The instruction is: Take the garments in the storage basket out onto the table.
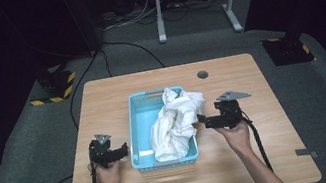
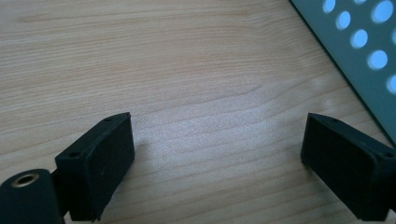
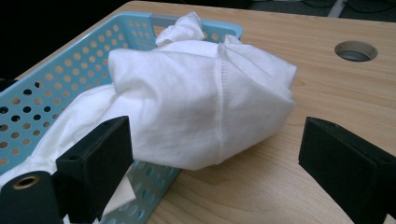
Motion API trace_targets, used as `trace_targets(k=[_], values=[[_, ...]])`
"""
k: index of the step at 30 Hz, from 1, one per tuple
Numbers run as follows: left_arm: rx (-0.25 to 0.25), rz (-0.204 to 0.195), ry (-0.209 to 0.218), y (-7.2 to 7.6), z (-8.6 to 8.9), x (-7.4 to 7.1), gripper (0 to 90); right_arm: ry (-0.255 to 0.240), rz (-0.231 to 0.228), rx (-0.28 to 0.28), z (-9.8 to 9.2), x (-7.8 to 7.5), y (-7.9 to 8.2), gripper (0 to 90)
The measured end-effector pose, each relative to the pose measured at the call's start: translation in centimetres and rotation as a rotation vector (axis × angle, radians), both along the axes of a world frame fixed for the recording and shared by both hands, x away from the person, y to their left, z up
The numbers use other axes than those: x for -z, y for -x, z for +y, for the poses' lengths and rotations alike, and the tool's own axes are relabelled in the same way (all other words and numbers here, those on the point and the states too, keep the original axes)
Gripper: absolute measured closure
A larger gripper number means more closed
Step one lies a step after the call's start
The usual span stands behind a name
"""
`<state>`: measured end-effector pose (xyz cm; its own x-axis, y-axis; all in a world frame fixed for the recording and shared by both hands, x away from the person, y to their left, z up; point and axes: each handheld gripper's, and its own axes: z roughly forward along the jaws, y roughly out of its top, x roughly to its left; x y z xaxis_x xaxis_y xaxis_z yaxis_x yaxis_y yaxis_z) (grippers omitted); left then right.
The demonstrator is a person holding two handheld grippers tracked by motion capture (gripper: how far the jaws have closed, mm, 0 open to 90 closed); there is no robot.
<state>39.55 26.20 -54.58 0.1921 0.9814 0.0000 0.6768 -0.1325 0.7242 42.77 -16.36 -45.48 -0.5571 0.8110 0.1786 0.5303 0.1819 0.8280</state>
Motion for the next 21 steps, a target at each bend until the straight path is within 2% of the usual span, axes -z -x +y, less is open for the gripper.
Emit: trace_targets(k=[1, 3, 7, 13, 21], values=[[0.0, 0.0, 0.0, 0.0, 0.0, 0.0, 9.9, 0.02, -0.015, -0.014, 0.5, -0.2, 0.1, 10.5], [0.0, 0.0, 0.0, 0.0, 0.0, 0.0, 9.9, 0.023, -0.014, -0.021, 0.7, -0.2, 0.1, 10.6], [0.0, 0.0, 0.0, 0.0, 0.0, 0.0, 9.9, -0.011, -0.021, -0.027, 1.1, -0.4, -0.1, 11.7], [0.0, 0.0, -0.001, 0.0, 0.0, 0.0, 9.9, -0.024, -0.014, -0.047, 2.2, -0.6, -0.4, 10.9], [0.0, 0.0, 0.0, 0.0, 0.0, 0.0, 9.9, -0.013, -0.003, -0.057, 3.3, -0.6, -0.9, 10.7]])
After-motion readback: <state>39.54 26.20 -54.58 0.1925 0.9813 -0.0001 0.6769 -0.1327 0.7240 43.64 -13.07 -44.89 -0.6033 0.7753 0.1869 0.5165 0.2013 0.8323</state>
